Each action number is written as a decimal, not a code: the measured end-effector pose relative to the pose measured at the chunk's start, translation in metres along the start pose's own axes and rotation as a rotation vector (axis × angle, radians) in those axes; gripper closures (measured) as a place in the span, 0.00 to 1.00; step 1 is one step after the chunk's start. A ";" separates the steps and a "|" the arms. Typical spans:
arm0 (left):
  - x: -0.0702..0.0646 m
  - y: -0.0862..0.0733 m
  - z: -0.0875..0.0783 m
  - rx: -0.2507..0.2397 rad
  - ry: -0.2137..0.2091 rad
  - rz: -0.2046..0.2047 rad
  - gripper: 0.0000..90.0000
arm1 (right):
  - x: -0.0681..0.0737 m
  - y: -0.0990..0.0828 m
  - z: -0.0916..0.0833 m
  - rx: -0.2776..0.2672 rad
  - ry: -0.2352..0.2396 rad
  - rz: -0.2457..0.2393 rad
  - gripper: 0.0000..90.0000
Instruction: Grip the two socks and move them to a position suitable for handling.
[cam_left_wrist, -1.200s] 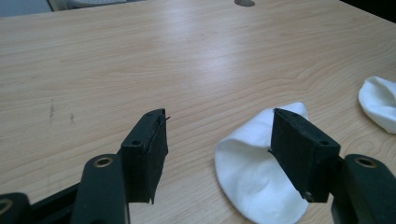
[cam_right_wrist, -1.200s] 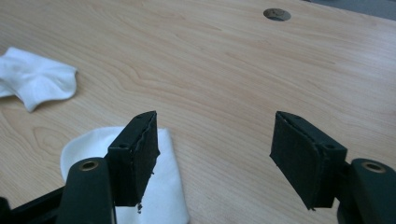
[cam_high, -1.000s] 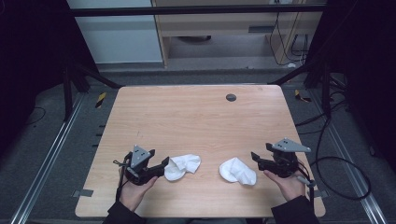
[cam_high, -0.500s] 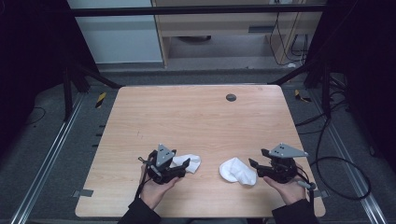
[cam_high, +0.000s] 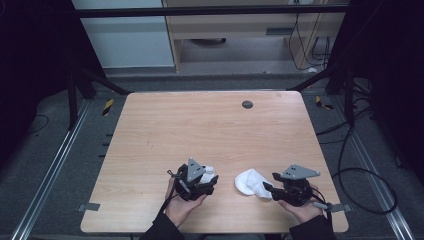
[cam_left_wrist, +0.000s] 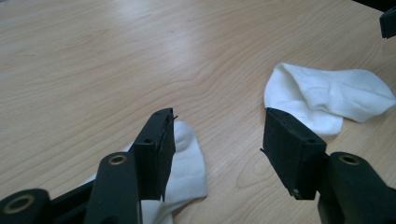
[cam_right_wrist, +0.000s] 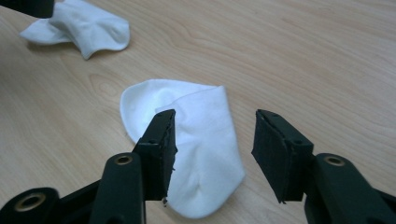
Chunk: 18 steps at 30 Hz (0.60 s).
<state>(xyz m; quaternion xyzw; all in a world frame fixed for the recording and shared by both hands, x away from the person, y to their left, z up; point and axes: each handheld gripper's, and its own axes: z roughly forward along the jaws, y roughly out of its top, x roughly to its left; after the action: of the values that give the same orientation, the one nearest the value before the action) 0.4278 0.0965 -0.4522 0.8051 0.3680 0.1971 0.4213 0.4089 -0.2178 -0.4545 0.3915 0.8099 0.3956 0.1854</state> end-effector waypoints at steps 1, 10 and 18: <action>-0.004 0.001 0.003 0.007 -0.008 0.008 0.48 | 0.001 0.000 0.000 0.005 0.002 -0.006 0.59; -0.020 0.003 0.018 0.042 -0.033 0.026 0.53 | 0.008 -0.006 0.007 0.058 0.043 -0.009 0.69; -0.033 0.006 0.034 0.084 -0.047 0.034 0.56 | 0.012 -0.007 0.012 0.088 0.055 -0.021 0.73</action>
<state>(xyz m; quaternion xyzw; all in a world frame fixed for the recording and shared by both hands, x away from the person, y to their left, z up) 0.4302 0.0511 -0.4668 0.8326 0.3521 0.1696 0.3925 0.4052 -0.2056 -0.4671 0.3798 0.8352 0.3685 0.1497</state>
